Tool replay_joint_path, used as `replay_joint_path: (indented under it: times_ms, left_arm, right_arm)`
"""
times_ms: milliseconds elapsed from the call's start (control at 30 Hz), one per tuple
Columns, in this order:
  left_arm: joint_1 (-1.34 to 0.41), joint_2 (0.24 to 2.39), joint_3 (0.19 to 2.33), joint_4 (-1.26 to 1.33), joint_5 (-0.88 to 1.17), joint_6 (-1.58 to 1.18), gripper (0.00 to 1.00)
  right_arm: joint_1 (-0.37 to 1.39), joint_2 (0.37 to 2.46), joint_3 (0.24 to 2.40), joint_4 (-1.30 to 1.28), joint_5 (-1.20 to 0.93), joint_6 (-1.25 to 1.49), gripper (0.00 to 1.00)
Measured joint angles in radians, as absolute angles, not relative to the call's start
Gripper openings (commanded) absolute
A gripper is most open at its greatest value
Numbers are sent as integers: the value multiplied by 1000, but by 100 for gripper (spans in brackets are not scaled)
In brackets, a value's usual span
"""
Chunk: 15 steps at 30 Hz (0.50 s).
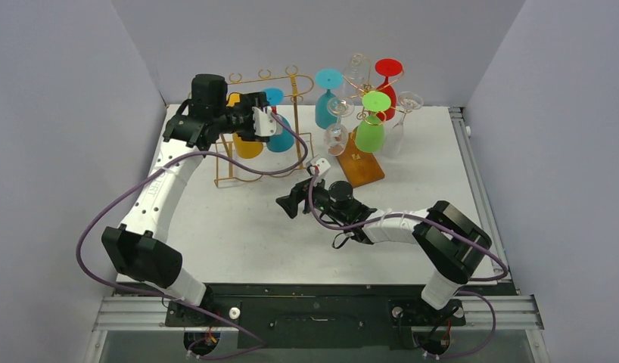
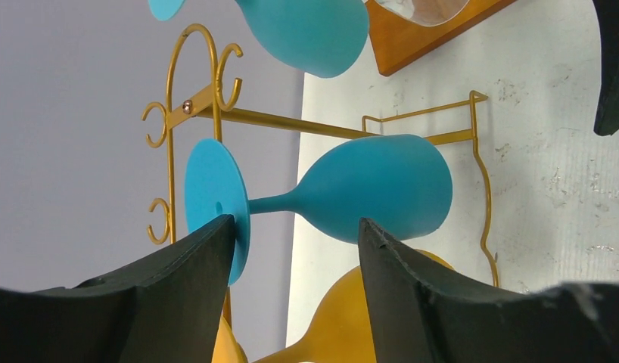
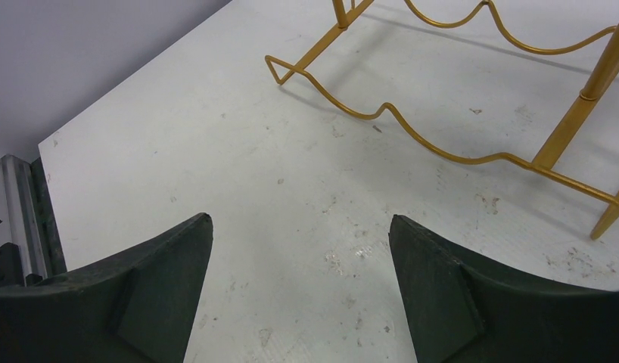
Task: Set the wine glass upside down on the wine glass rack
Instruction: Turn the wine glass upside down at the wine rack, then reset both arms
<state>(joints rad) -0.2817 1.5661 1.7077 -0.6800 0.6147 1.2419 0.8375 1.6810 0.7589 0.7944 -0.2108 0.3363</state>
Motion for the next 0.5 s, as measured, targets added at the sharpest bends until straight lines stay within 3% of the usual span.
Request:
replay_joint_path:
  times_ms: [200, 333, 500]
  left_arm:
    - [-295, 1545, 1692, -694, 602, 1214, 77]
    - [-300, 1523, 1691, -694, 600, 1169, 96]
    - [-300, 1465, 1691, -668, 598, 1074, 96]
  right_arm:
    - [838, 1637, 733, 781, -194, 326, 82]
    - [834, 1575, 704, 753, -185, 317, 82]
    - [809, 1477, 660, 706, -173, 294, 82]
